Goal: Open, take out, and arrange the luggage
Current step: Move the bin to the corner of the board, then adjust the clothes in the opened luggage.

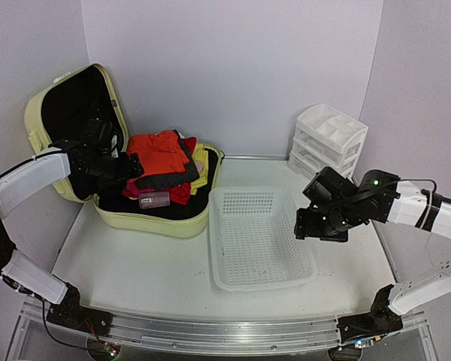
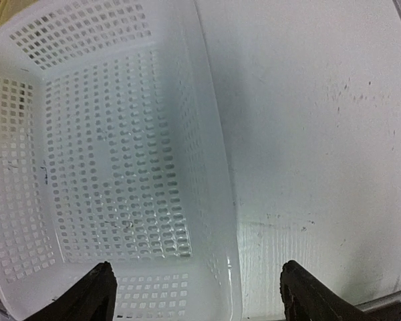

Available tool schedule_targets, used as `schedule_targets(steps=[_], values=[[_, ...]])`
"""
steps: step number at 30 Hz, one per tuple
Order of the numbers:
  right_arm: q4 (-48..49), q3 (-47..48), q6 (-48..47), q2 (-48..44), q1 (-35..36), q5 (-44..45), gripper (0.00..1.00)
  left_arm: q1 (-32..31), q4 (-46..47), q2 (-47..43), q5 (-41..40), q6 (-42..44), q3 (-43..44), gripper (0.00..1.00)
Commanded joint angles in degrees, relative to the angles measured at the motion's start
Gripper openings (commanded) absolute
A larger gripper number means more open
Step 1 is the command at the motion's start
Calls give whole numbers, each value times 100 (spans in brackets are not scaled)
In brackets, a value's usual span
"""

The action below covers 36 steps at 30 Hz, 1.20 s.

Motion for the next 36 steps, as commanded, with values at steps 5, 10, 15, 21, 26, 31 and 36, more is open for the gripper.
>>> schedule_targets(steps=[5, 10, 15, 21, 26, 31, 36], values=[[706, 1288, -1576, 712, 15, 272, 76, 513, -137, 374, 494, -210, 414, 80], [1520, 1713, -1843, 1496, 1, -397, 72, 681, -132, 610, 588, -121, 490, 76], [2027, 2258, -1891, 2191, 6, -936, 71, 707, -124, 921, 484, 26, 652, 66], [2221, 2507, -1983, 2529, -1, -1106, 71, 810, 31, 1345, 524, -42, 857, 62], [2306, 2724, -2046, 2722, -17, -1190, 71, 967, 338, 1717, 680, -100, 1135, 62], [2479, 2926, -2079, 2934, -44, -1278, 71, 1123, 689, 1978, 954, -210, 1279, 65], [2988, 3405, -2139, 3370, -170, -1550, 67, 1158, 856, 2314, 1244, -308, 1513, 60]])
